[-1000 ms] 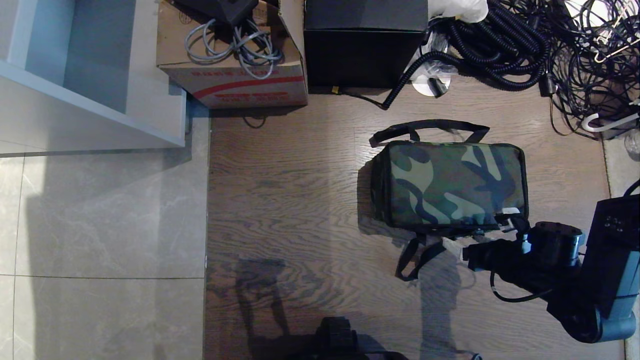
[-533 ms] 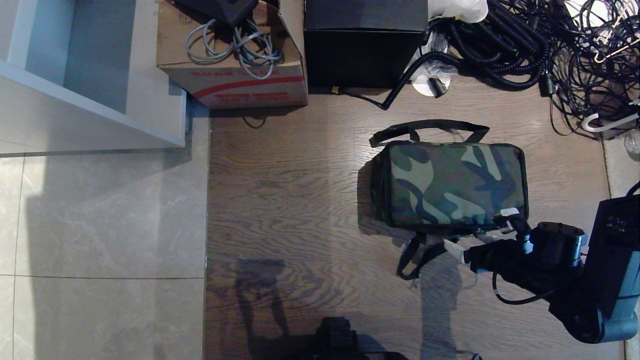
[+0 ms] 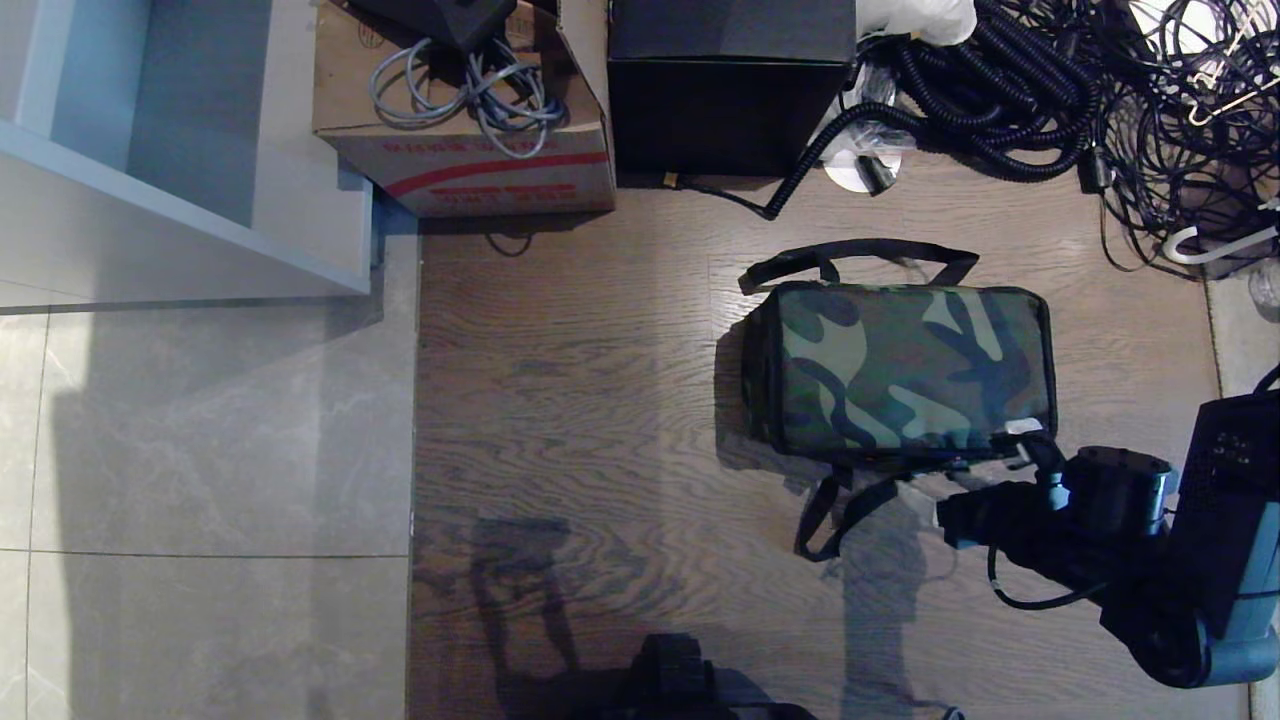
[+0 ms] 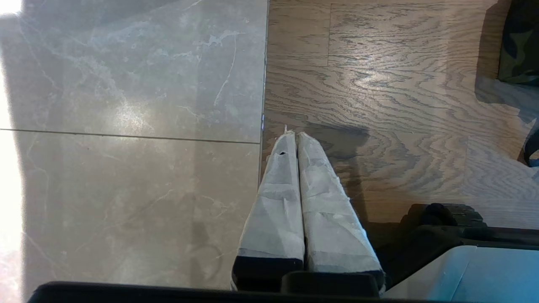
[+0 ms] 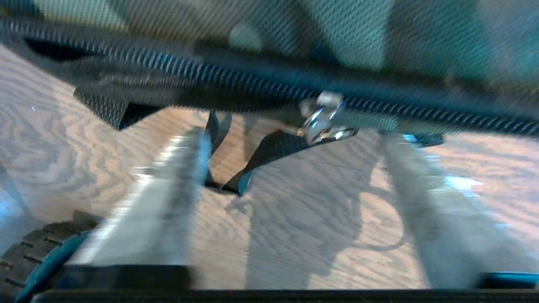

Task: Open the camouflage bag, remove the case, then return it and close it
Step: Open the top of the storage box

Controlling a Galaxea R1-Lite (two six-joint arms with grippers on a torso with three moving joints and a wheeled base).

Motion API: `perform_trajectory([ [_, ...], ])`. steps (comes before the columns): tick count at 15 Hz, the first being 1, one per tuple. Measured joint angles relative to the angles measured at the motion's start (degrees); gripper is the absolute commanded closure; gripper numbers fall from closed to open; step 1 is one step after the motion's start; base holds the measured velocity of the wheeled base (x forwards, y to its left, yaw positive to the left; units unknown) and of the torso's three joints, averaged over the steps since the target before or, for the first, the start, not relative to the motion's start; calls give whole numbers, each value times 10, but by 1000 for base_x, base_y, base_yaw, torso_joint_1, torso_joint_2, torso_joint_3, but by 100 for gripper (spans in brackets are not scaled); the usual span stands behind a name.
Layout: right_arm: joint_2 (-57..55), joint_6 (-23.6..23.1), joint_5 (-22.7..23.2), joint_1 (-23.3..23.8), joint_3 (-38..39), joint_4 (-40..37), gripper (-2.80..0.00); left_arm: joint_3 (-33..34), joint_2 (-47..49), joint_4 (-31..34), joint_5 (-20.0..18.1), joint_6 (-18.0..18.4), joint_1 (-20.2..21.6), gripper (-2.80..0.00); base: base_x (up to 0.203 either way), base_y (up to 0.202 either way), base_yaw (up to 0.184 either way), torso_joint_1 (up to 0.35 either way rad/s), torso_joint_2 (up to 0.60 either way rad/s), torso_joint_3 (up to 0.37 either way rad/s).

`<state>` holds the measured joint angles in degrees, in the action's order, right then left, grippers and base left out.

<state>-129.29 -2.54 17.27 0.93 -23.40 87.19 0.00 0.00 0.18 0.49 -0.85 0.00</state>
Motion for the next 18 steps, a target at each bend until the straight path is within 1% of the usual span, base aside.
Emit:
perform_trajectory([
  [8, 1, 6, -1, -3, -11, 0, 0, 0, 0, 0, 0, 0, 0, 0, 0, 0, 0, 0, 0, 0],
  [12, 8, 4, 3, -3, 13, 0, 0, 0, 0, 0, 0, 0, 0, 0, 0, 0, 0, 0, 0, 0],
  [14, 20, -2, 20, -3, 44, 0, 0, 0, 0, 0, 0, 0, 0, 0, 0, 0, 0, 0, 0, 0],
  [16, 35, -12, 53, 0, 84, 0, 0, 0, 0, 0, 0, 0, 0, 0, 0, 0, 0, 0, 0, 0],
  [17, 43, -22, 69, 3, 99, 0, 0, 0, 0, 0, 0, 0, 0, 0, 0, 0, 0, 0, 0, 0],
  [18, 51, -34, 72, 9, 106, 0, 0, 0, 0, 0, 0, 0, 0, 0, 0, 0, 0, 0, 0, 0],
])
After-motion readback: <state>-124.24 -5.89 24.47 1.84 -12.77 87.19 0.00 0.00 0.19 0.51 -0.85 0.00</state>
